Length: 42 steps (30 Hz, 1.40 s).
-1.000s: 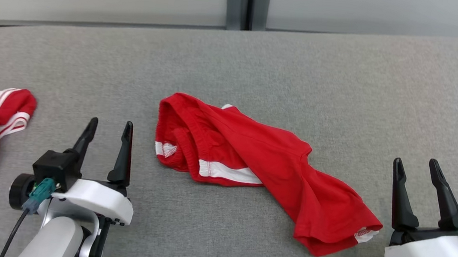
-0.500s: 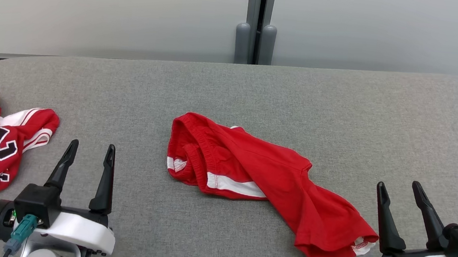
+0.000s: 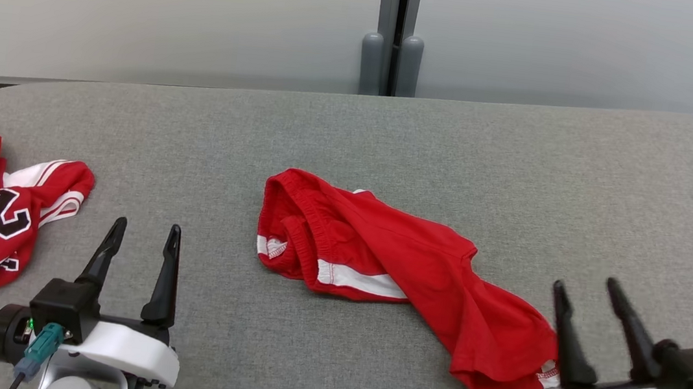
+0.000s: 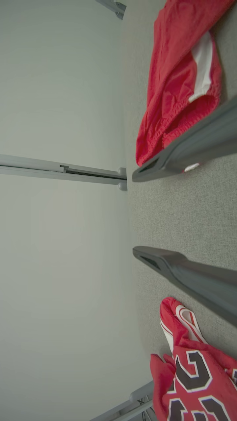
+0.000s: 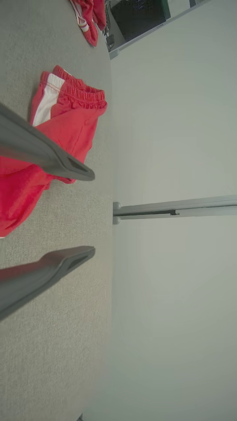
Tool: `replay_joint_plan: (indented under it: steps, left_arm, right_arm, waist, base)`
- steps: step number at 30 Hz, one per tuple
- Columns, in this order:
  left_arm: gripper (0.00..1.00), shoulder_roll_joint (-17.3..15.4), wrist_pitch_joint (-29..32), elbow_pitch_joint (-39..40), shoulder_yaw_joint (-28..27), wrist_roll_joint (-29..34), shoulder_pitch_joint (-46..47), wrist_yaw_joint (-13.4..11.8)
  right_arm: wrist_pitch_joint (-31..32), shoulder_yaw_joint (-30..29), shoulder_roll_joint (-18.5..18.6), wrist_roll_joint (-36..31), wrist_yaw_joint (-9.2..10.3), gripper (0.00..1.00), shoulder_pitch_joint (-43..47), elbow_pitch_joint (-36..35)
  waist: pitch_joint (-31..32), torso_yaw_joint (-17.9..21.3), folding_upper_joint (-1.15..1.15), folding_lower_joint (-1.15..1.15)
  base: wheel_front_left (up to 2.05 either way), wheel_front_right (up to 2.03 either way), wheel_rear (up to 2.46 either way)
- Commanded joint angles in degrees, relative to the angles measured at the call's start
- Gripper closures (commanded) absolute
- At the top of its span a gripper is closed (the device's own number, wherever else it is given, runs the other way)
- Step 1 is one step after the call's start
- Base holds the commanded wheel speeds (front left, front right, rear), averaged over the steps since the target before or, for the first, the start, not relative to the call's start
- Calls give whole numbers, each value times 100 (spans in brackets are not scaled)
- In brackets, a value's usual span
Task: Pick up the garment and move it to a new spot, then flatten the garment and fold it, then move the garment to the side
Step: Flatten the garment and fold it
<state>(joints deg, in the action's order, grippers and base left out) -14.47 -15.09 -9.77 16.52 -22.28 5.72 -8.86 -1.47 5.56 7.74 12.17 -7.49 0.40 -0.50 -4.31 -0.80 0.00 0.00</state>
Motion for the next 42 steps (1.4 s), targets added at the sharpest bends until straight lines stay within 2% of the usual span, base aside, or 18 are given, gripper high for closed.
replay_joint_plan:
  steps: [1, 10, 18, 19, 20, 25, 33, 37, 42]
  left_arm:
    - [0, -23, -9, -2, -3, 24, 124, 40]
    - [0, 59, -8, 43, 26, 81, 402, 91]
    - [0, 170, -9, 119, 28, 144, 569, 142]
    - [0, 186, -8, 126, 32, 153, 582, 161]
    - [0, 196, -8, 138, 15, 159, 583, 173]
    - [0, 262, -9, 251, -46, 239, 672, 166]
    - [0, 361, -9, 406, -143, 385, 815, 201]
    - [0, 428, -9, 452, -184, 439, 922, 225]
    - [0, 563, -6, 500, -228, 512, 1150, 292]
  right_arm:
    - [57, 157, -10, -14, 0, 0, 138, -21]
    - [334, 1218, 53, -83, 0, 0, 397, 387]
    - [373, 1136, -42, -549, 1, 0, 45, 1049]
    - [333, 1052, -61, -636, 1, 53, -16, 1110]
    - [319, 976, -86, -692, 1, 100, -60, 1180]
    - [24, 600, -247, -630, 1, 100, -228, 1095]
    - [-172, -42, -157, -442, 1, 100, -747, 579]
    - [-104, -387, -21, -271, 1, 100, -1317, 718]
    - [-59, -438, 275, -38, 1, 100, -2288, 1200]
  waist:
    - [-56, -54, 0, 0]
    - [-351, -248, 0, 0]
    - [-583, -365, 0, 0]
    - [-606, -384, 0, 0]
    - [-619, -399, 0, 0]
    - [-712, -464, 0, 0]
    - [-937, -472, 0, 0]
    - [-1176, -458, 0, 0]
    - [-1662, -478, 0, 0]
  base:
    - [0, 0, 0]
    - [0, 0, 0]
    - [0, 0, 0]
    - [0, 0, 0]
    - [0, 0, 0]
    - [0, 0, 0]
    - [0, 0, 0]
    - [0, 0, 0]
    - [0, 0, 0]
